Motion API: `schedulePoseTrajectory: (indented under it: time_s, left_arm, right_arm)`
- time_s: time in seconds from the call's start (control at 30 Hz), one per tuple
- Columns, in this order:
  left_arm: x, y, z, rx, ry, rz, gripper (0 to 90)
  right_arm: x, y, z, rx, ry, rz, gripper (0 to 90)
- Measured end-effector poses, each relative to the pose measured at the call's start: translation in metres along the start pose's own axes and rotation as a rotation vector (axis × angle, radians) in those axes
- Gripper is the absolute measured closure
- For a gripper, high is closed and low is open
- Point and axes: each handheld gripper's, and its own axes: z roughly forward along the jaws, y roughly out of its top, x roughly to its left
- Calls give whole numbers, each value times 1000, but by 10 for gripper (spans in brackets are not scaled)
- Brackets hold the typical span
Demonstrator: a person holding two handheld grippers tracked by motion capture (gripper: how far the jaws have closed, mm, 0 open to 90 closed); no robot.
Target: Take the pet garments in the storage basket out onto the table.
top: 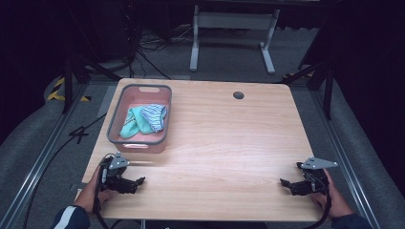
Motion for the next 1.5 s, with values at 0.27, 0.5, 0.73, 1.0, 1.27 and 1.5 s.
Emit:
schedulePoseTrajectory:
  time_s: [0.27, 0.5, 0.73, 1.0, 1.27, 1.5]
  left_arm:
    - [0, 0, 0, -1, -1, 0, 0]
    - [0, -1, -4, 2, 0, 20, 36]
    - [-1, 0, -11, 34, -55, 59, 153]
    - [1, 5, -21, 14, -57, 82, 184]
    - [6, 17, -41, -22, -43, 101, 196]
    - [12, 36, -64, -80, -22, 78, 184]
  right_arm:
    - [0, 0, 0, -1, -3, 4, 5]
    - [0, 0, 0, 1, -2, 2, 4]
    - [0, 0, 1, -3, 0, 0, 4]
    - [0, 0, 1, -3, -1, 0, 4]
    - [0, 0, 0, 0, 0, -1, 4]
    - [0, 0, 0, -1, 0, -1, 5]
